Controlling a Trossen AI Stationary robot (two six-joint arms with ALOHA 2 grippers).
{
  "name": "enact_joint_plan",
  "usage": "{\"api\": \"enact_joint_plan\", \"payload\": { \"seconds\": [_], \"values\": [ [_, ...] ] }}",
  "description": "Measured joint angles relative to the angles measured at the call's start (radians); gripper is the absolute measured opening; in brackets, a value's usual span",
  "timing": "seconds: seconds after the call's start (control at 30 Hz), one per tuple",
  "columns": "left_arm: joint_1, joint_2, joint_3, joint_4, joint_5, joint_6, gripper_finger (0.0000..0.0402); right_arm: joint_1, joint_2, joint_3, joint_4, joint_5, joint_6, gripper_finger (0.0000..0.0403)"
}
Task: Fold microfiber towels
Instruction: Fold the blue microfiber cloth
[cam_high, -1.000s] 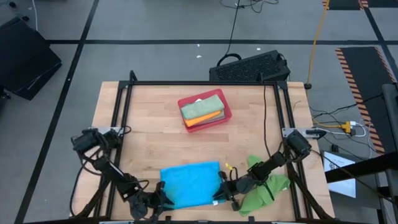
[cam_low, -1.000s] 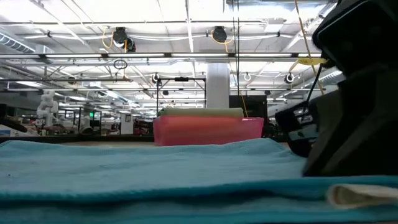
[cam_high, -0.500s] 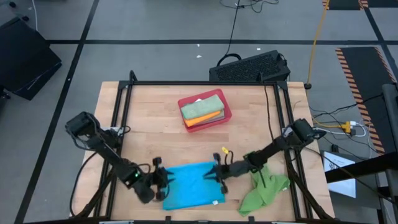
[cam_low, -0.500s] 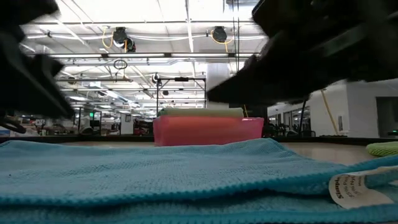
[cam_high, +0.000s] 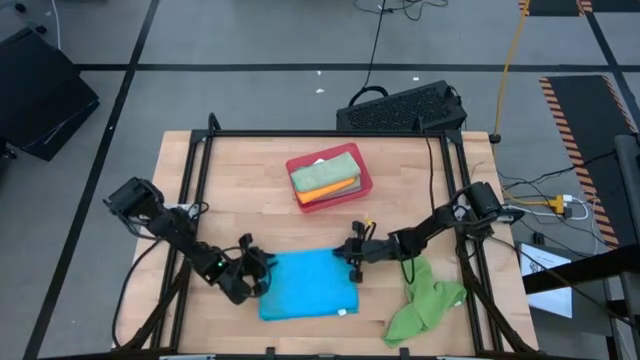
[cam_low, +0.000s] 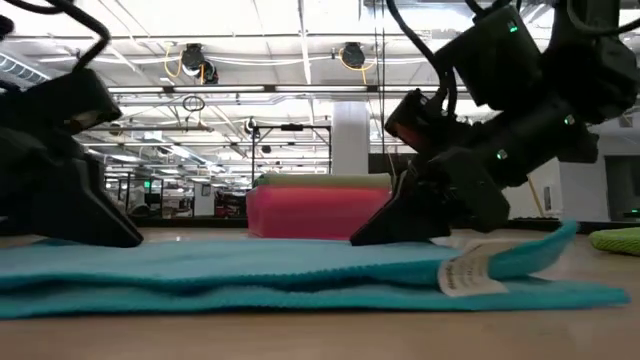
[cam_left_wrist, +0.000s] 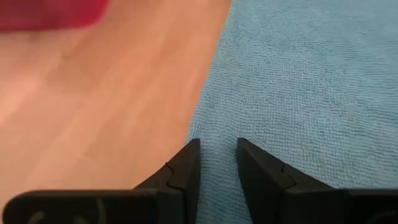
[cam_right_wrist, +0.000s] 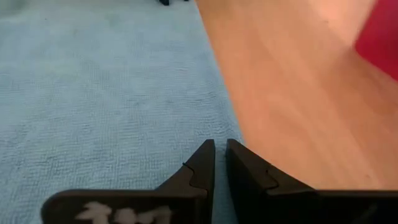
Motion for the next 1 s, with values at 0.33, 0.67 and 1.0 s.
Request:
{"api": "enact_joint_plan", "payload": {
  "seconds": [0.33, 0.67, 1.0],
  "values": [
    [0.135, -0.128, 0.011, 0.029, 0.085, 0.289, 0.0106, -0.025, -0.052, -0.029, 0.178, -0.008, -0.071, 0.0031],
    [0.122, -0.220, 0.238, 0.023, 0.105, 0.520, 0.0106, 0.092, -0.309, -0.029, -0.205, -0.039, -0.038, 0.0031],
    [0.122, 0.081, 0.566, 0.016, 0.180, 0.629, 0.0135, 0.220, -0.535, -0.028, -0.655, -0.027, 0.064, 0.0031]
  ]
}}
